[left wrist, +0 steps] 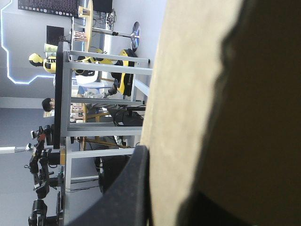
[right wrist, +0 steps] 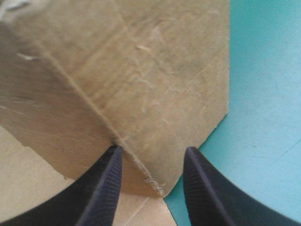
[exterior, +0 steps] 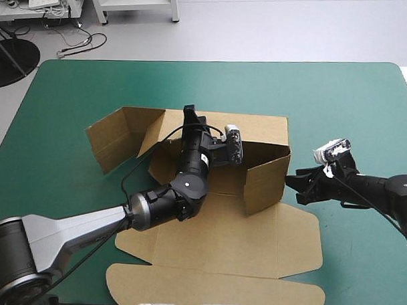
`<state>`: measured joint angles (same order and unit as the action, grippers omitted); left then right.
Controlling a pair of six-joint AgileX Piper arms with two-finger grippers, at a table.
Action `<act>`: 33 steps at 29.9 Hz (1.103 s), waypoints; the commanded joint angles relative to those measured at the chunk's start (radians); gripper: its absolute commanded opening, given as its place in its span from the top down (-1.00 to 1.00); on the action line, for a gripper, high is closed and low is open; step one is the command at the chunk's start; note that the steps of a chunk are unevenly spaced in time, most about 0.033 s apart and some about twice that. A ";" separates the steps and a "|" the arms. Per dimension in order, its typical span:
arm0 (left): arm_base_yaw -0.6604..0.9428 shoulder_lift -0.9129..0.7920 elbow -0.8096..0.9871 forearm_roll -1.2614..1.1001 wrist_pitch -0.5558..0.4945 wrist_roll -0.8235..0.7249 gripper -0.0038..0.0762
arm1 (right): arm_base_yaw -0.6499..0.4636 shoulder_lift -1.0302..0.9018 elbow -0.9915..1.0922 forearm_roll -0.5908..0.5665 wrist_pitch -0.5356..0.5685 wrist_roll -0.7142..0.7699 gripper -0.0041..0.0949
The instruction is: Fold the box
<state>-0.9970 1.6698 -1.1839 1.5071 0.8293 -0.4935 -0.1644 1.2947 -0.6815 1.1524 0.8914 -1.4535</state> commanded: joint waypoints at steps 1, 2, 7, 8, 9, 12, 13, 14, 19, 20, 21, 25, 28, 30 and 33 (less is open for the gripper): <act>-0.004 -0.045 -0.019 -0.009 0.015 -0.017 0.93 | -0.003 -0.027 -0.049 0.016 0.065 -0.050 0.07; -0.004 -0.045 -0.019 -0.009 0.013 -0.017 0.93 | -0.003 -0.027 -0.052 0.016 0.067 -0.053 0.07; -0.004 -0.045 -0.019 -0.009 -0.011 -0.017 0.93 | 0.000 -0.025 -0.054 0.016 0.047 -0.068 0.07; -0.004 -0.045 -0.019 -0.009 -0.017 -0.017 0.93 | 0.014 -0.024 -0.054 0.016 0.035 -0.068 0.07; -0.004 -0.045 -0.019 -0.009 -0.024 -0.017 0.93 | 0.029 -0.024 -0.054 0.016 0.023 -0.072 0.07; -0.004 -0.045 -0.021 -0.009 -0.033 -0.017 0.93 | 0.116 -0.013 -0.054 0.020 -0.056 -0.087 0.07; -0.004 -0.045 -0.021 -0.009 -0.033 -0.015 0.93 | 0.148 -0.013 -0.054 0.020 -0.115 -0.082 0.07; -0.004 -0.045 -0.021 -0.016 -0.030 -0.005 0.93 | 0.178 -0.013 -0.054 0.024 -0.181 -0.061 0.07; -0.004 -0.045 -0.021 -0.038 -0.032 0.043 0.93 | 0.264 -0.013 -0.054 0.165 -0.379 -0.038 0.07; -0.004 -0.045 -0.021 -0.038 -0.034 0.043 0.93 | 0.278 -0.013 -0.054 0.190 -0.404 -0.039 0.07; -0.004 -0.045 -0.021 -0.038 -0.039 0.043 0.93 | 0.293 -0.011 -0.054 0.213 -0.438 -0.043 0.08; -0.004 -0.045 -0.021 -0.036 -0.047 0.043 0.93 | 0.339 0.004 -0.054 0.249 -0.535 -0.039 0.58; -0.004 -0.045 -0.021 -0.026 -0.047 0.060 0.93 | 0.363 0.032 -0.054 0.253 -0.530 -0.032 0.90; -0.004 -0.045 -0.021 -0.017 -0.047 0.066 0.93 | 0.379 0.048 -0.054 0.249 -0.519 -0.034 0.92; -0.004 -0.045 -0.021 0.010 -0.042 0.066 0.92 | 0.391 0.065 -0.054 0.246 -0.505 -0.034 0.92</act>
<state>-0.9961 1.6658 -1.1839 1.4961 0.8054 -0.4220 0.2014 1.3507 -0.7190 1.3861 0.2863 -1.4907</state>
